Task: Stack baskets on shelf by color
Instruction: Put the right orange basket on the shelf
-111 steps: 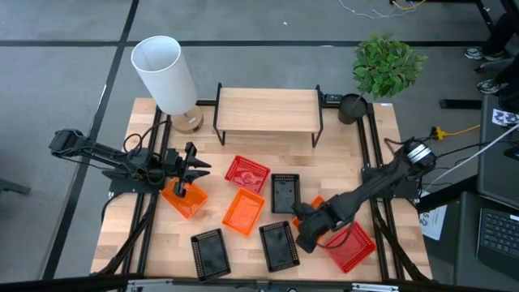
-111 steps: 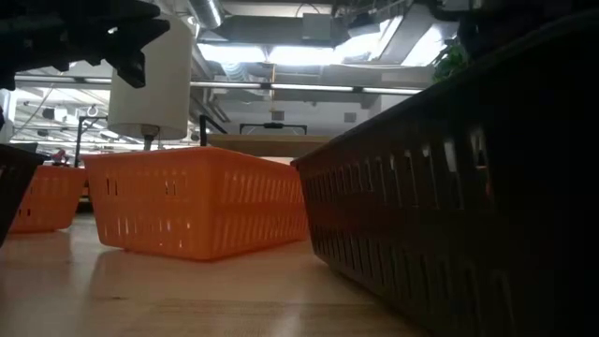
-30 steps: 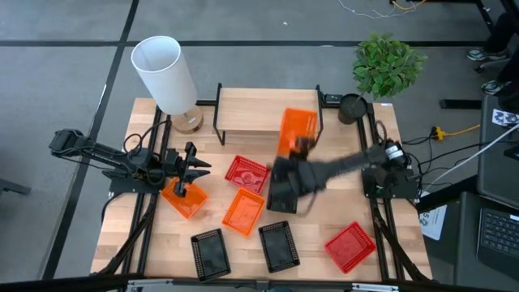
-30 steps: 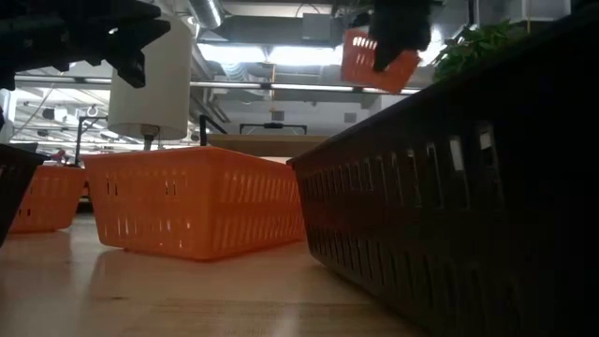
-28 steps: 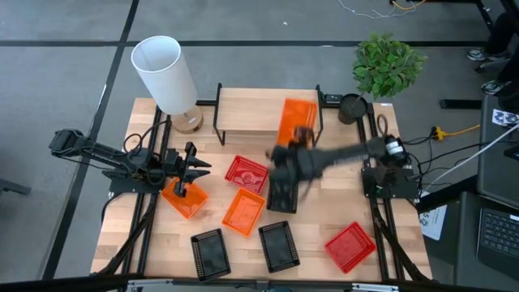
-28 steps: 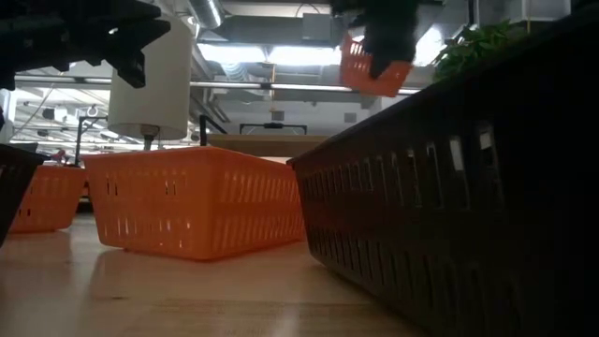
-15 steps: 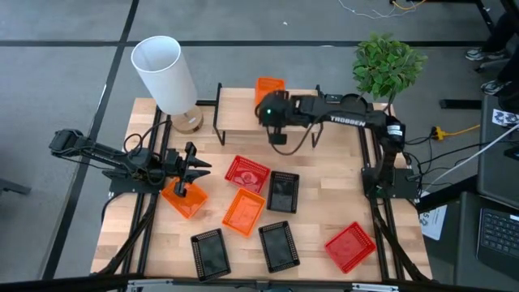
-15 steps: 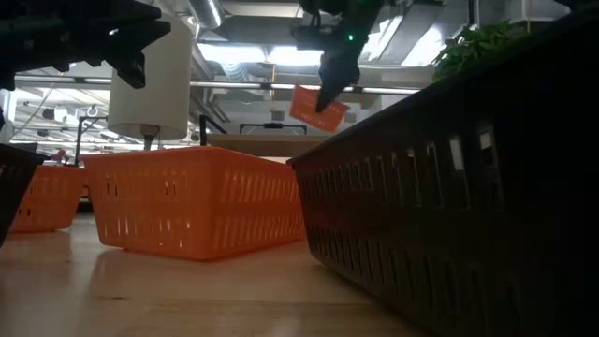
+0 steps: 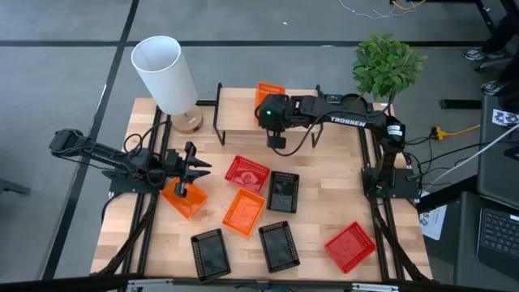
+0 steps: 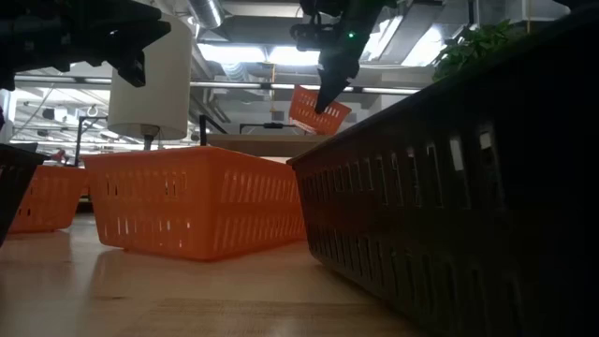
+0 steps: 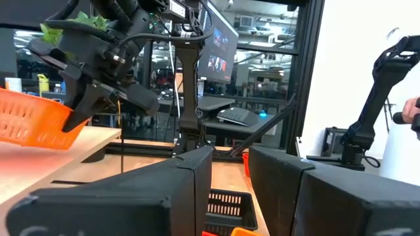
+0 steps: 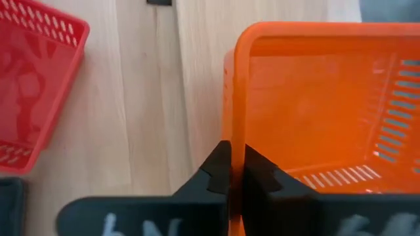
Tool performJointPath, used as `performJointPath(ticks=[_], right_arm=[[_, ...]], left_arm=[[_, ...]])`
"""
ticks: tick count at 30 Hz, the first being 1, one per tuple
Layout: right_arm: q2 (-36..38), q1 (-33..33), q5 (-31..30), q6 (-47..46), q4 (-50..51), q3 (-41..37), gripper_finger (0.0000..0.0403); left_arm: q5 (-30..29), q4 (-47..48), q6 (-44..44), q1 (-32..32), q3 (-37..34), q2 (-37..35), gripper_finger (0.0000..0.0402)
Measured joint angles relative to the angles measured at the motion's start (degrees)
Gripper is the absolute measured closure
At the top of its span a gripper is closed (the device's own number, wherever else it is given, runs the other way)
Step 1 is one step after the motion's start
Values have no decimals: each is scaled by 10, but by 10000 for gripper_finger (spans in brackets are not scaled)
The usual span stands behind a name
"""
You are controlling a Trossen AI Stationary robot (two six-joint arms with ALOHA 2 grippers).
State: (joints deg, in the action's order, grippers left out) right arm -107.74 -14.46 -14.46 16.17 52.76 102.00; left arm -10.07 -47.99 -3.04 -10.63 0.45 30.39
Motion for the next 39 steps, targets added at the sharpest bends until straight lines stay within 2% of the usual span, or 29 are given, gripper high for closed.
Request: performJointPath(ticks=[16, 30, 36, 39], right_arm=[[0, -7, 17, -9, -42, 0, 290], [0, -2, 11, -84, -71, 0, 285], [0, -2, 56, -86, -101, 0, 285], [0, -2, 53, -86, -141, 0, 285]], left_arm=[[0, 0, -13, 0, 0, 0, 308], [0, 0, -13, 0, 0, 0, 308], [0, 0, -13, 0, 0, 0, 308], [0, 0, -13, 0, 0, 0, 308]])
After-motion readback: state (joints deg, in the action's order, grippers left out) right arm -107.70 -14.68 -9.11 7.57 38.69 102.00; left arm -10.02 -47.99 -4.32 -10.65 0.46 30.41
